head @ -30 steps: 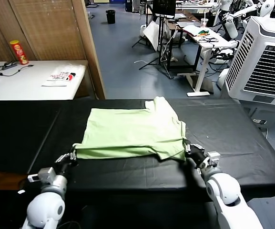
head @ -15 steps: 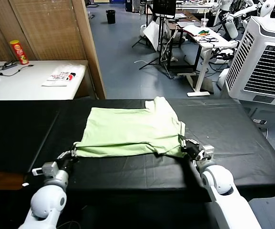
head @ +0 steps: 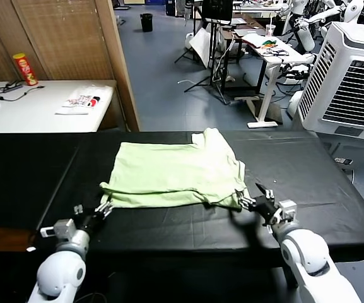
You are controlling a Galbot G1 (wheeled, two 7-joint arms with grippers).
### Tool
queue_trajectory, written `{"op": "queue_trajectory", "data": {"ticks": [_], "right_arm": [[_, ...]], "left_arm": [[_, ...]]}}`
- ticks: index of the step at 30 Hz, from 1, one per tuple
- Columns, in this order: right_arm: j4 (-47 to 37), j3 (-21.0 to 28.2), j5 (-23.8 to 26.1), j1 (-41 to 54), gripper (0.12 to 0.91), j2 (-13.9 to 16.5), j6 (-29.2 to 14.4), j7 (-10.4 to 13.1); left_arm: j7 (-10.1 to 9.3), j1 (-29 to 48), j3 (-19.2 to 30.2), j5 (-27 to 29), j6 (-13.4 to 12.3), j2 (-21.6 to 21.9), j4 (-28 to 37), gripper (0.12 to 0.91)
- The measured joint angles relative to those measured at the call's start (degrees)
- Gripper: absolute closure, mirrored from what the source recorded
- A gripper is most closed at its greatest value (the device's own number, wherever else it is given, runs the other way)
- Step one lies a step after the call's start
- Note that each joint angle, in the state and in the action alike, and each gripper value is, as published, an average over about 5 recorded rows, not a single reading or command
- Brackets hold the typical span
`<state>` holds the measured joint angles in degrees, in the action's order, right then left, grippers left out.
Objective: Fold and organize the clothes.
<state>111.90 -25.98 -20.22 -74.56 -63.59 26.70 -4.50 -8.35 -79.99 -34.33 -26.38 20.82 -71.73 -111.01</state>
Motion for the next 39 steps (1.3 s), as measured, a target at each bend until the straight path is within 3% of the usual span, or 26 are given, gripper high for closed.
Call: {"op": "queue_trajectory", "data": {"ticks": [6,12,15,19,23,26,39], "right_arm": [[0.12,0.85,0.88,-1.06,0.415,-0.42,0.13,-0.26],[-0.73,1.15,0.93,-1.0,0.631,-0.92,0.41,-0.2],[-0.71,1.07,0.81,-0.93,0.722,-0.97,0.64,0.03],[-0.07,0.78,0.34,-0.88,0.807,-0.56,1.55,0.88],[0.9,0.38,-0.68,-1.1,0.846,0.2,3.2,2.05],[1.91,-0.08,-1.45,-1.63,0.861,0.94,4.73,3.01],[8.49,-2.98,-3.06,-7.97,0.867,3.56,11.2,5.53]], "left_arm": [[0.05,0.1,-0.13,-1.47,0.26,0.16,1.04,0.232],[0.12,0.52,-0.17,-2.55,0.41,0.43,1.99,0.251],[0.14,0.82,-0.17,-3.36,0.56,0.64,2.43,0.342],[0.36,0.79,-0.16,-4.41,0.92,1.06,2.44,0.545],[0.51,0.09,0.05,-4.3,1.33,1.67,1.65,0.779],[0.33,-0.62,0.27,-2.88,1.68,2.43,0.64,0.891],[-1.33,-6.82,-0.68,1.0,3.9,7.43,-6.31,0.905]]}}
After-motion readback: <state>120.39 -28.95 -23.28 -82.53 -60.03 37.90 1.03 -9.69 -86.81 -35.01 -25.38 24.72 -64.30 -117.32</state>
